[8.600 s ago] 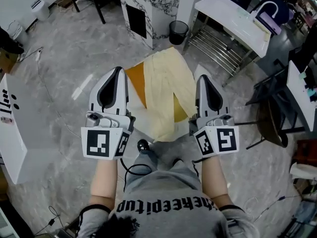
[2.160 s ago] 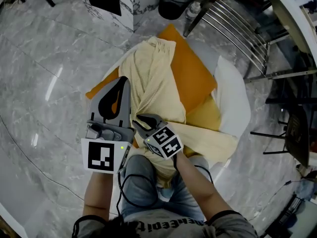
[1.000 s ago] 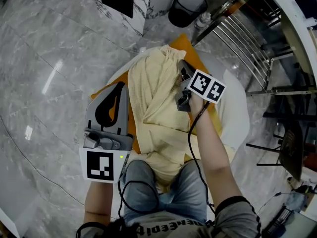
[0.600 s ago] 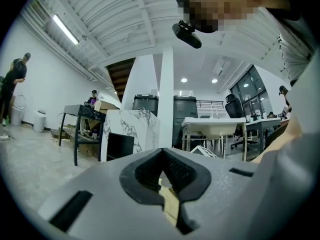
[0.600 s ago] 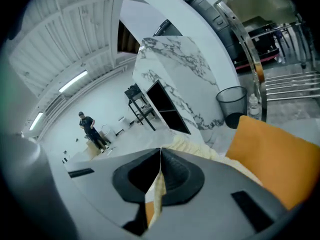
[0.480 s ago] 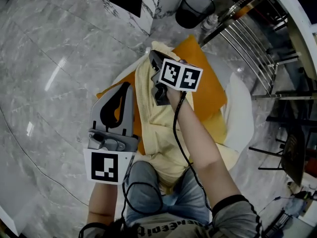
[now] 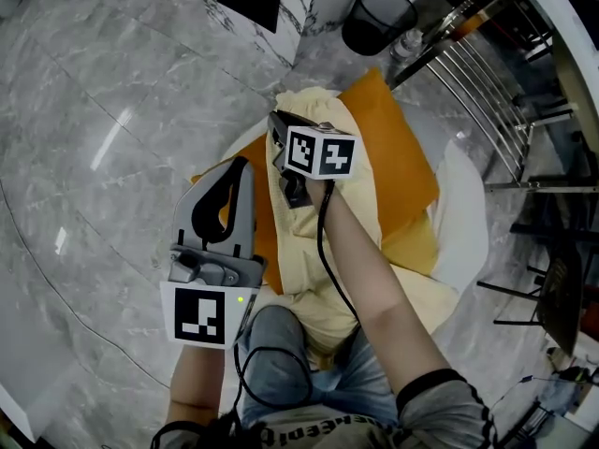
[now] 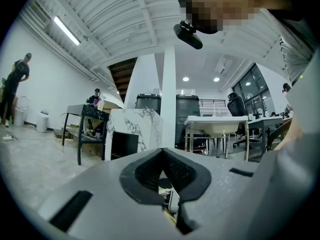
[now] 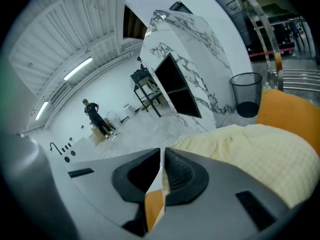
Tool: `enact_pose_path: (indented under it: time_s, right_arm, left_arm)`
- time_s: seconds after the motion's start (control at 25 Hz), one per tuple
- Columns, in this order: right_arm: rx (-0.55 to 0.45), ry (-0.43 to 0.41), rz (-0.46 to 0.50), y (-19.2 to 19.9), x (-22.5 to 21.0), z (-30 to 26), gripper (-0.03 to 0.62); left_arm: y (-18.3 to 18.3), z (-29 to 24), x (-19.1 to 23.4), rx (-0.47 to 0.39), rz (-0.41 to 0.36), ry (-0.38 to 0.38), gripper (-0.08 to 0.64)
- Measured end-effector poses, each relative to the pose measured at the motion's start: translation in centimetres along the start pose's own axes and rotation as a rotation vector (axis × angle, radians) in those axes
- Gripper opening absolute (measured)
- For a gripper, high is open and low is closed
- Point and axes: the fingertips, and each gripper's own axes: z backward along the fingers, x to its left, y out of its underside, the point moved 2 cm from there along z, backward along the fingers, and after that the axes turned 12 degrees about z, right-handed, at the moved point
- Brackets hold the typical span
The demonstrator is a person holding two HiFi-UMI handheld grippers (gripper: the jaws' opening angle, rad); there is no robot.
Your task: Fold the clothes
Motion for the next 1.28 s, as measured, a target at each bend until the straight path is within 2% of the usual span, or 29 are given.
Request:
enact_pose_path:
  time_s: [0.2,0.52,0.64,0.72,0.92,1.0,1.08,1.16,1.28]
  right_arm:
    - [0.005,-0.034,0.041,0.0,0.8,0.3,0.067]
    - [-0.069,-0.059,0.094,-0.9,2.8,4.1,0.072]
    - [-0.084,-0.074,0.091,-1.0,3.1,4.7,0.101]
    - [-0.08,-0.079,0.128,-0.7,3.0,4.9,0.112]
    - [-0.115,-0.166,0.258,-1.5,4.8,6.5,0.146]
    - [-0.108,-0.135,0.267,-1.8,4.0,6.9,0.146]
    - [-0.076,-0.086,0.223,-1.0,2.2,7.2,0.144]
    - [-0.009,-0.066,0.189,1.4,1.0,7.5,0.144]
    - [0.082,-0.028,0.204,5.3,0.6,7.9,0.144]
  left_arm:
    - [0.3,0.1,-0.1,0.004,0.006,0.002,0.003]
    - [0.6,0.4,-1.0,-0.004,0.015,0.035,0.003]
    - [0.5,0.3,-1.4,-0.019,0.011,0.06,0.003]
    - [0.6,0.4,-1.7,-0.018,0.012,0.066,0.003]
    - [1.5,0.5,-1.6,-0.005,0.022,0.073,0.003]
    - [1.7,0.5,-1.3,-0.001,0.032,0.067,0.003]
    - [1.8,0.4,-1.2,-0.004,0.031,0.072,0.003]
    - [1.9,0.2,-1.1,-0.007,0.023,0.08,0.003]
    - [2.1,0.0,-0.7,-0.002,0.029,0.077,0.003]
